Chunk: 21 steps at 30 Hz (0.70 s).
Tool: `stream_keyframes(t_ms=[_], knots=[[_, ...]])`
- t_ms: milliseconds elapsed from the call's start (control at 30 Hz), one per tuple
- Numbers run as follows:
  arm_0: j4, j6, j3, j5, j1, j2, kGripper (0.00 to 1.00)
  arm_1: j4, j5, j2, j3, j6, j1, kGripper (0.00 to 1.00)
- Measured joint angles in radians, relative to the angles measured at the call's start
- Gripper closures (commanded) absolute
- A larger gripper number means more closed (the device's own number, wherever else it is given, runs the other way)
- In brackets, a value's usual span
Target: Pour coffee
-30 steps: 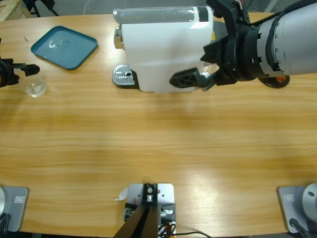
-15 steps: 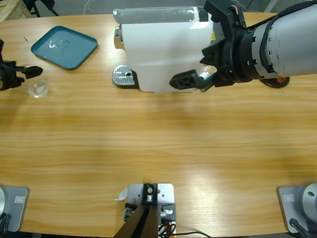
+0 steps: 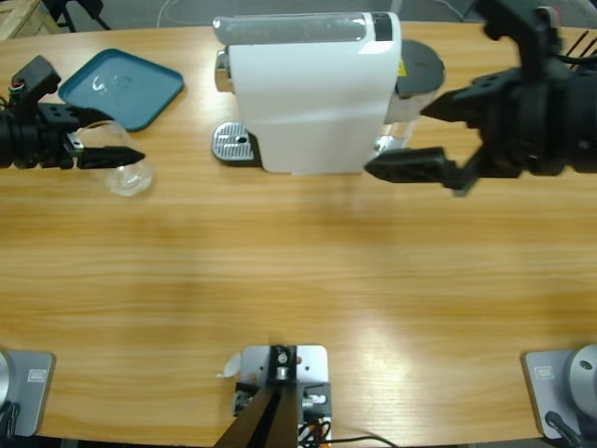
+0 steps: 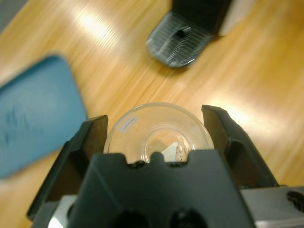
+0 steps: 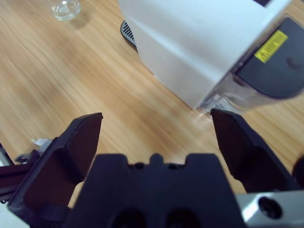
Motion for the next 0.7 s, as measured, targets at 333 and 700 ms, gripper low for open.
stream_keyframes(t_ms=[333,700], knots=[[0.062,0.366,-0.210,-0.180,-0.007,0.166,1.000,0.055,-0.010,-0.100,0.109,-0.001,-0.117,0.000],[-0.016,0.399,-0.284,-0.353,0.031,0.380,1.000,0.125,-0.017,-0.125,0.108,-0.014,-0.173,0.000]])
